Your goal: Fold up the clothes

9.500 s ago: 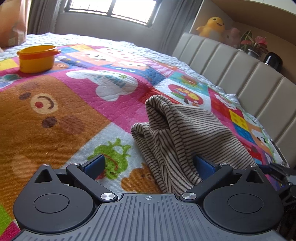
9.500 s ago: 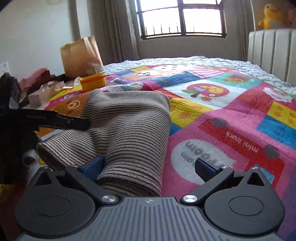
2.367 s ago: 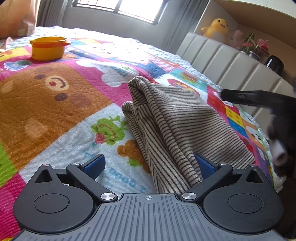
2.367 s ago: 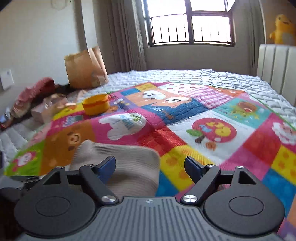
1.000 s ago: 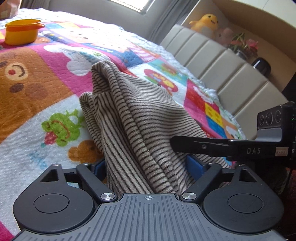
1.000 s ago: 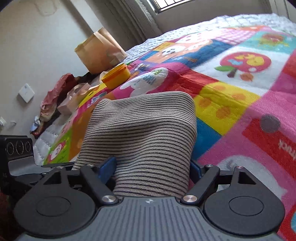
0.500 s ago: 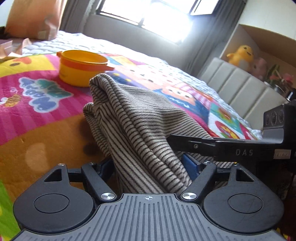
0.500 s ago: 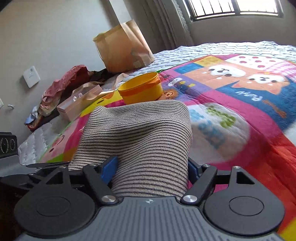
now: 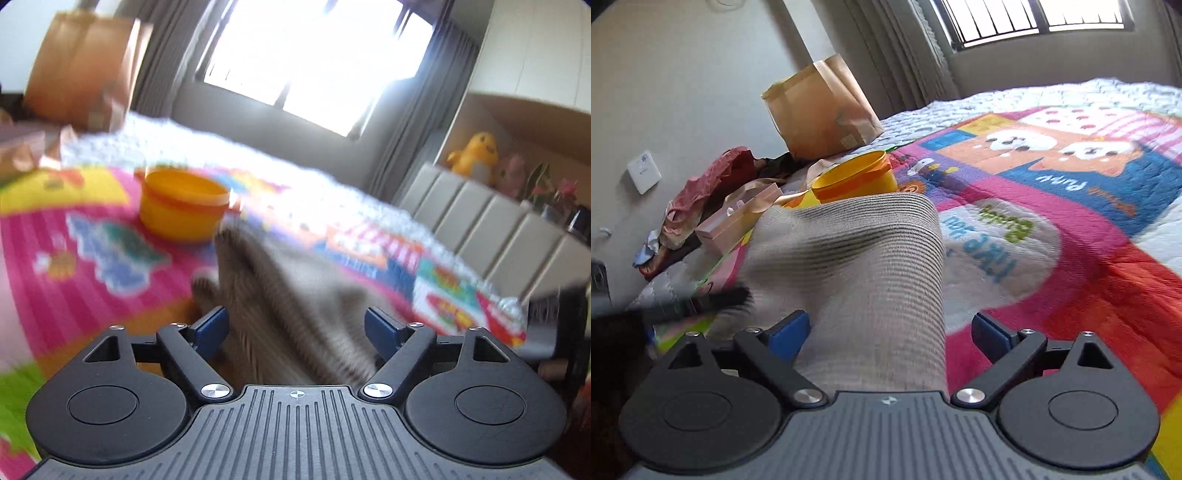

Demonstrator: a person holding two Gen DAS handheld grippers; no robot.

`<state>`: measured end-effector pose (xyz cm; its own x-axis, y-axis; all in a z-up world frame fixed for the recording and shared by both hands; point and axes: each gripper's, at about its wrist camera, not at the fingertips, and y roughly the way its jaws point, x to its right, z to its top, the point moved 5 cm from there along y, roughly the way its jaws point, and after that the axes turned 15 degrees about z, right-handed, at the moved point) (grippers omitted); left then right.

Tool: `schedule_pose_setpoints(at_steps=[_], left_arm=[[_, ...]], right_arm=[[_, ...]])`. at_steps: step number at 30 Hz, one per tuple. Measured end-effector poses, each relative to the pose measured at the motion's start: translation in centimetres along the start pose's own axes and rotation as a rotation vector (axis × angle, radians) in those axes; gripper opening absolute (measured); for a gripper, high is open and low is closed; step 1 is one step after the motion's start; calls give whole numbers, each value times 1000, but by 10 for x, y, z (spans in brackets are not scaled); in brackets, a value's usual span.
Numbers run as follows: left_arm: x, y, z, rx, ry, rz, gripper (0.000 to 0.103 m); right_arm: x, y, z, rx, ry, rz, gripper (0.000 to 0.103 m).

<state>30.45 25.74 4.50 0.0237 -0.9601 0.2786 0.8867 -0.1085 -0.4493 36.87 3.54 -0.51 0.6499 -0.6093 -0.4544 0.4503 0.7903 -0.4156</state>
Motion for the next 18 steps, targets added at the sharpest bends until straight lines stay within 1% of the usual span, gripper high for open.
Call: schedule_pose_setpoints(at_steps=[2, 4, 5, 7, 8, 10, 11, 13, 15, 18], left_arm=[[6, 1, 20, 26, 15, -50, 95], [13, 21, 31, 8, 24, -73, 95], [12, 38, 30, -33, 21, -62, 93], [10, 71, 26, -115, 17, -36, 90], [6, 85, 20, -147, 30, 5, 86], [2, 95, 14, -152, 32, 11, 85], [0, 99, 12, -155, 34, 13, 85], [-4, 108, 6, -161, 36, 19, 85], [-4, 109, 2, -146, 46, 34, 85], [1, 100, -1, -101, 71, 71, 85]], right_arm=[[-13, -9, 0, 6, -112, -67, 95], [-35, -11, 2, 24, -254, -147, 95], [-47, -13, 3, 37, -293, -136, 93], [-70, -16, 5, 62, -337, -74, 93], [-79, -15, 6, 52, -344, -32, 92], [-85, -1, 3, -17, -354, 11, 91], [-83, 8, -1, -54, -365, 10, 91], [-72, 26, -9, -89, -374, 7, 93], [-68, 32, -13, -85, -385, 15, 97], [-76, 28, -19, -76, -428, -12, 98]])
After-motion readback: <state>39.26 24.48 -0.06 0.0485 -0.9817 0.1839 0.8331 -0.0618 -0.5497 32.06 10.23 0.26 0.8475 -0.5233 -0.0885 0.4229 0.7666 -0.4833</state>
